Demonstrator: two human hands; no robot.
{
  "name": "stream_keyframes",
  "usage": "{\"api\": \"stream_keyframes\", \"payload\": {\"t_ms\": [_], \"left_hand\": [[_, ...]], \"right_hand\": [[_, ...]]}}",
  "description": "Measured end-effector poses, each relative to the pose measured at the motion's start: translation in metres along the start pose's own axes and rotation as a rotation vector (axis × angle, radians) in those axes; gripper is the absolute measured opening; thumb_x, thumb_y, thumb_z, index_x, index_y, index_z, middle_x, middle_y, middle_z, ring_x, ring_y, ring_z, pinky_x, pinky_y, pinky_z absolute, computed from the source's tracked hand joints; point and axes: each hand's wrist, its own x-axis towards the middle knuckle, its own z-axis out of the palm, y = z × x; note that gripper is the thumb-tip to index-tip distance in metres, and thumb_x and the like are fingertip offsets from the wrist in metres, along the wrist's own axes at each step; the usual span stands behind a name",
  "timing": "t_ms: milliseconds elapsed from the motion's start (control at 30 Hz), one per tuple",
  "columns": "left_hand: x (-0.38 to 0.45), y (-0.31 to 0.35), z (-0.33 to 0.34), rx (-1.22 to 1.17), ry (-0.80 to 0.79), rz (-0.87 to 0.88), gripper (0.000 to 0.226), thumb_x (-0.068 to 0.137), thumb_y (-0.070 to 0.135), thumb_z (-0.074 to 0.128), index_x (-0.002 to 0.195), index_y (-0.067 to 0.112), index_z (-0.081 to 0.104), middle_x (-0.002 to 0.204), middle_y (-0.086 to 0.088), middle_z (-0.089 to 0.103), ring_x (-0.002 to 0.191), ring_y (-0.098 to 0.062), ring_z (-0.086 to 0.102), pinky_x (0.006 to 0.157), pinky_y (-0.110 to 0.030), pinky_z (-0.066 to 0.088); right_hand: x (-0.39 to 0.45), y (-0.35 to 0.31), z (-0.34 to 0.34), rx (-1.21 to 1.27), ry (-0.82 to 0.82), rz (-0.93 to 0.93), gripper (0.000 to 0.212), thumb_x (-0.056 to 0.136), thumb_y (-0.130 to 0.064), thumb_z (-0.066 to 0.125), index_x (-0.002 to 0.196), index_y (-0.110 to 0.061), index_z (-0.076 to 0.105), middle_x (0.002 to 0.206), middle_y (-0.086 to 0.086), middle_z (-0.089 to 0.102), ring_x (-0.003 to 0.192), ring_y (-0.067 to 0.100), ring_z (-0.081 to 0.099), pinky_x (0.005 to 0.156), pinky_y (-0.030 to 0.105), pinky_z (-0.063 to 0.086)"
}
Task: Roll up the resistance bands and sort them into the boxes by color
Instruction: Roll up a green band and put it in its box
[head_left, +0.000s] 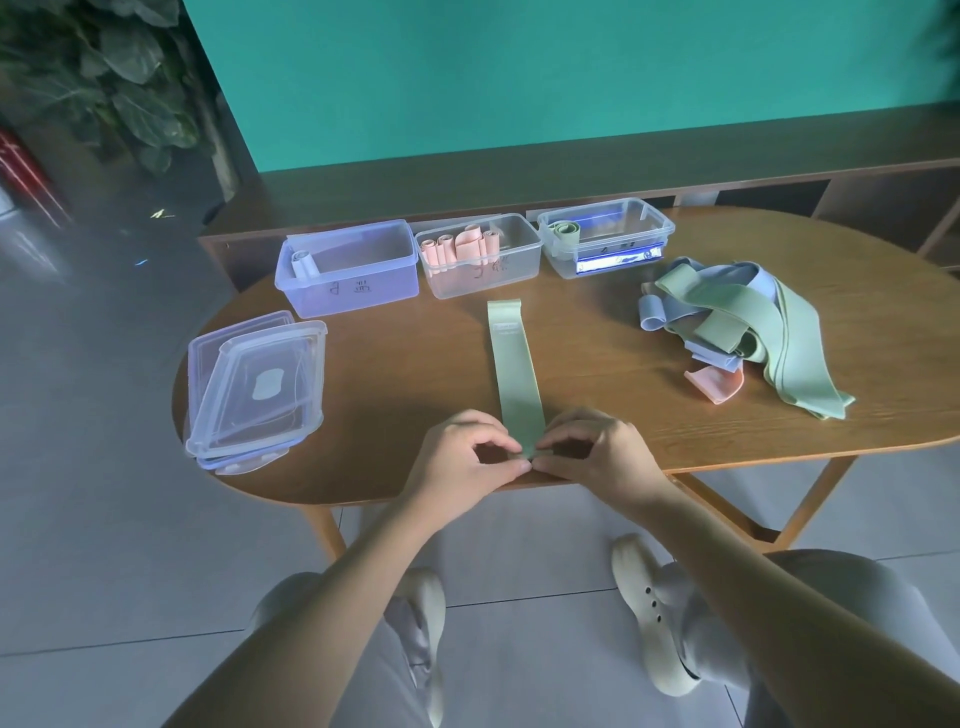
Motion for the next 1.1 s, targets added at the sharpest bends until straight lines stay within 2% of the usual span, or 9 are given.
{"api": "stream_keyframes", "payload": {"t_ms": [167, 367, 533, 633, 700, 800, 900, 967, 1100], "left_hand": [[-0.003, 0.0, -0.001, 0.004, 0.014, 0.019, 0.014, 0.077, 0.029, 0.087, 0.09, 0.026, 0.082, 0.097, 0.015, 0.069, 0.096, -0.001, 0.065, 0.083, -0.02, 0.052], [0.002, -0.002, 0.002, 0.028, 0.096, 0.001, 0.012, 0.082, 0.026, 0.081, 0.094, 0.025, 0.08, 0.096, 0.016, 0.069, 0.091, -0.002, 0.064, 0.078, -0.023, 0.053], [0.011, -0.001, 0.005, 0.017, 0.21, -0.053, 0.009, 0.085, 0.024, 0.077, 0.093, 0.028, 0.079, 0.094, 0.017, 0.071, 0.092, 0.001, 0.064, 0.076, -0.017, 0.05], [0.011, 0.002, 0.002, -0.055, 0.161, -0.059, 0.008, 0.085, 0.023, 0.078, 0.091, 0.028, 0.08, 0.096, 0.017, 0.071, 0.098, 0.001, 0.063, 0.076, -0.015, 0.05], [0.01, 0.002, 0.001, -0.075, 0.105, -0.042, 0.007, 0.083, 0.02, 0.08, 0.088, 0.026, 0.081, 0.095, 0.015, 0.07, 0.095, -0.001, 0.064, 0.076, -0.017, 0.05], [0.01, -0.002, 0.002, -0.011, 0.078, -0.029, 0.008, 0.079, 0.024, 0.084, 0.085, 0.027, 0.081, 0.093, 0.014, 0.068, 0.091, -0.003, 0.062, 0.078, -0.023, 0.052], [0.011, -0.003, 0.005, 0.035, 0.077, -0.051, 0.009, 0.078, 0.03, 0.085, 0.085, 0.031, 0.079, 0.094, 0.015, 0.065, 0.091, -0.003, 0.06, 0.079, -0.03, 0.054], [0.012, -0.004, 0.006, 0.054, 0.075, -0.06, 0.009, 0.078, 0.034, 0.084, 0.085, 0.032, 0.079, 0.095, 0.016, 0.064, 0.091, -0.002, 0.059, 0.079, -0.033, 0.055], [0.012, -0.003, 0.006, 0.08, 0.061, -0.071, 0.009, 0.079, 0.036, 0.083, 0.085, 0.036, 0.076, 0.099, 0.018, 0.06, 0.093, -0.001, 0.055, 0.079, -0.035, 0.053]], "right_hand": [[-0.004, 0.0, 0.0, -0.033, 0.005, -0.016, 0.024, 0.073, -0.028, 0.09, 0.094, -0.028, 0.08, 0.1, -0.018, 0.067, 0.094, 0.0, 0.064, 0.084, 0.015, 0.047], [0.001, -0.001, 0.005, -0.081, 0.096, 0.034, 0.022, 0.082, -0.033, 0.082, 0.103, -0.032, 0.076, 0.096, -0.017, 0.066, 0.08, 0.002, 0.06, 0.071, 0.017, 0.046], [0.007, -0.005, 0.008, -0.156, 0.101, 0.124, 0.007, 0.087, -0.034, 0.075, 0.092, -0.038, 0.072, 0.088, -0.024, 0.058, 0.078, 0.002, 0.056, 0.065, 0.018, 0.041], [0.013, -0.006, 0.008, -0.212, 0.076, 0.15, 0.002, 0.089, -0.037, 0.072, 0.09, -0.038, 0.073, 0.085, -0.023, 0.056, 0.077, 0.003, 0.054, 0.062, 0.015, 0.036], [0.016, -0.007, 0.007, -0.24, 0.059, 0.139, 0.005, 0.09, -0.039, 0.071, 0.093, -0.036, 0.074, 0.091, -0.02, 0.058, 0.078, 0.005, 0.053, 0.061, 0.014, 0.034], [0.015, -0.004, 0.005, -0.226, 0.053, 0.09, 0.01, 0.086, -0.044, 0.075, 0.093, -0.037, 0.075, 0.103, -0.02, 0.061, 0.08, 0.002, 0.054, 0.065, 0.014, 0.038], [0.014, -0.002, 0.002, -0.195, 0.015, 0.068, 0.01, 0.082, -0.043, 0.079, 0.09, -0.039, 0.075, 0.107, -0.02, 0.06, 0.08, -0.001, 0.054, 0.067, 0.019, 0.041], [0.015, -0.002, 0.0, -0.22, -0.004, 0.07, 0.011, 0.083, -0.042, 0.079, 0.092, -0.037, 0.077, 0.11, -0.02, 0.059, 0.083, 0.002, 0.055, 0.068, 0.018, 0.041], [0.017, 0.001, -0.002, -0.237, -0.015, 0.049, 0.008, 0.083, -0.04, 0.08, 0.09, -0.036, 0.078, 0.11, -0.018, 0.06, 0.078, -0.001, 0.054, 0.069, 0.022, 0.045]]}}
